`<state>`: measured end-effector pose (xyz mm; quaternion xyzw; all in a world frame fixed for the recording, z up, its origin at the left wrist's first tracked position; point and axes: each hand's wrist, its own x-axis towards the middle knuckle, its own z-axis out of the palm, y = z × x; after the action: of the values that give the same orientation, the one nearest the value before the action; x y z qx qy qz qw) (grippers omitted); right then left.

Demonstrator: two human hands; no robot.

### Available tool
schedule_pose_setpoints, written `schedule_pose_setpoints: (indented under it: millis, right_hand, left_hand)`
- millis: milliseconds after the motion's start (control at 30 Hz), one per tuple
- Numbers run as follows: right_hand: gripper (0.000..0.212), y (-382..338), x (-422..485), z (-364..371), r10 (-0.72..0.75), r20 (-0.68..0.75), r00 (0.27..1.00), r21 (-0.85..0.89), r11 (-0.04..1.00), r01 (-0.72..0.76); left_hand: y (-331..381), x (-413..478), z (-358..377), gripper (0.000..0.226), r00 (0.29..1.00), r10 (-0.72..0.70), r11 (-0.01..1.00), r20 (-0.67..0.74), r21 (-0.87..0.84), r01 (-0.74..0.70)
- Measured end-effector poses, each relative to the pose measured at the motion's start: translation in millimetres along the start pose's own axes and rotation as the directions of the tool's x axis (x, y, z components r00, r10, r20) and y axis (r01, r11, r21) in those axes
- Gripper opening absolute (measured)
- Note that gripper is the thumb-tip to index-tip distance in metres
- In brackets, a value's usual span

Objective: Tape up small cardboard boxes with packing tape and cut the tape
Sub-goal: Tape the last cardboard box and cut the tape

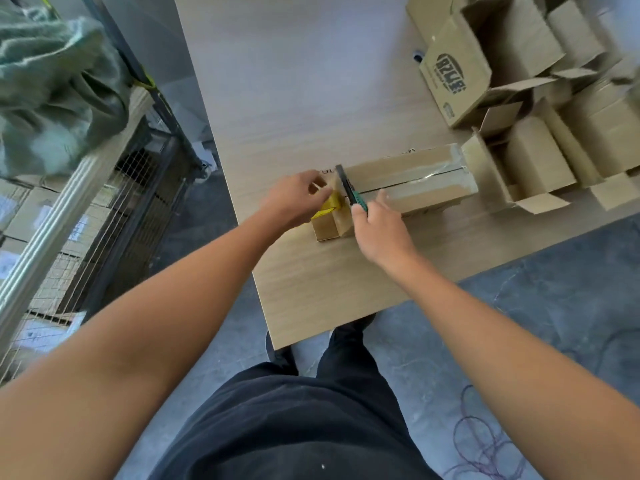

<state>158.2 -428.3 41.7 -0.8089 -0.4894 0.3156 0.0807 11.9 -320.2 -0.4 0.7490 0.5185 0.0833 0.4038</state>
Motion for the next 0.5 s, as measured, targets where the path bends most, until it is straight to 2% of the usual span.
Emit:
schedule_pose_setpoints:
  millis: [67,167,267,367,500]
  right_hand:
    - [0.055,1,-2,5,-0.010,0.064,0.998,-0.036,0.999,0.012]
    - [0.056,0,-3,6,-0.013,0.110,0.994,-0.096,0.995,0.023]
    - [0.056,-7,-2,1,-0.004,0.153,0.988,-0.144,0.989,0.027]
    - [0.056,-12,-3,-2,0.017,0.228,0.974,-0.224,0.974,0.035]
    - [0.058,-19,-3,4,0.040,0.244,0.969,-0.369,0.928,0.055]
  left_hand:
    - [-11,-14,-5,0.024,0.999,0.044,0.996,0.004,-0.076,-0.043]
    - [-17,-22,-7,0.029,0.998,0.056,0.991,0.021,0.121,-0.058]
    - [-14,-16,-11,0.031,0.996,-0.069,0.974,0.064,0.220,0.053]
    - [-14,-10,-12,0.024,0.985,-0.091,0.983,0.148,0.174,0.065]
    - [-14,-12,-11,0.010,0.986,-0.105,0.994,0.127,0.039,0.101]
